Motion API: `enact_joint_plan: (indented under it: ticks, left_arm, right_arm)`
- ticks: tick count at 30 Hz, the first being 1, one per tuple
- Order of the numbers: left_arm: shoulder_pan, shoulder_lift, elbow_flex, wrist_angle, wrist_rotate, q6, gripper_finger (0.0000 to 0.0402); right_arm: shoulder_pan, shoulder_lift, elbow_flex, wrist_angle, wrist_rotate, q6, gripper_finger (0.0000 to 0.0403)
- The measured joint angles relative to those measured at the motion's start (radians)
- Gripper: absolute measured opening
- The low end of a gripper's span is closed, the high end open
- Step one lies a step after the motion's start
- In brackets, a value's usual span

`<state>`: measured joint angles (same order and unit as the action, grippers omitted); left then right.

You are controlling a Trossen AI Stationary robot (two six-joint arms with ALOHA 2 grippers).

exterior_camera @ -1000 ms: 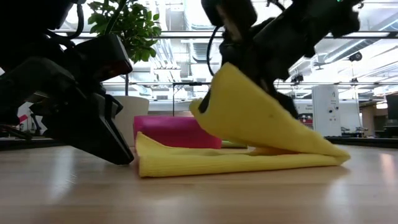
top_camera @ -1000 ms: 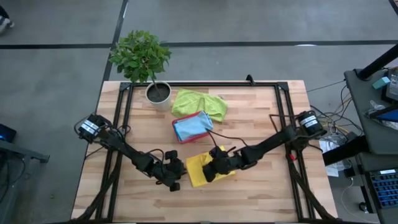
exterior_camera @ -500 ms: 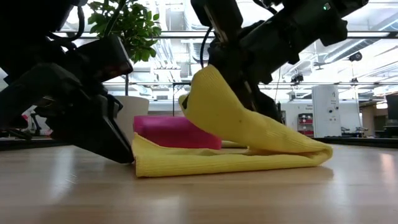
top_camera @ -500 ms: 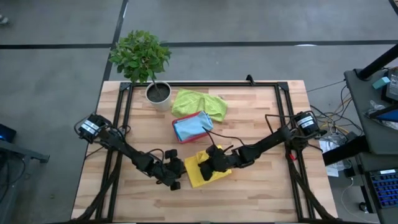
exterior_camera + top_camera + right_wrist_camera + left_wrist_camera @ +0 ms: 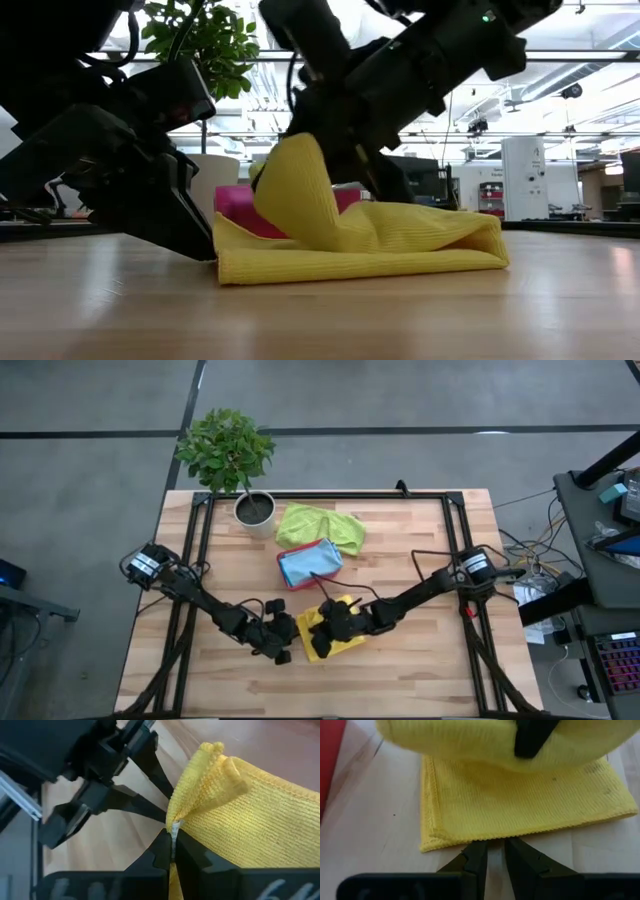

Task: Fold microfiber towels
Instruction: Fold the yellow microfiber cloth

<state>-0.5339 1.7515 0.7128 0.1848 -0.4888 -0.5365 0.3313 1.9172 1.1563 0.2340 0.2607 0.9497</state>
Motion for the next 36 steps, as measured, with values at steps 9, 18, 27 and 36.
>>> enact_joint_plan:
  ticks: [9,18,27,36]
  left_arm:
    - [0.0,0.0,0.0,0.002,0.0,-0.001,0.0052]
    - [0.0,-0.014,0.002,-0.017,0.051,-0.002,0.0052]
    - [-0.005,-0.118,0.01,-0.062,0.186,-0.007,0.0052]
    - [-0.067,-0.09,0.024,-0.02,0.274,-0.087,0.0052]
  right_arm:
    - [-0.009,0.024,0.052,-0.082,0.0,-0.03,0.0075]
    - [-0.011,0.001,0.051,-0.103,-0.082,-0.11,0.0154]
    - [0.028,-0.128,0.041,-0.29,-0.078,-0.515,0.014]
    - [0.128,-0.229,-0.039,-0.627,-0.03,-0.637,0.0107]
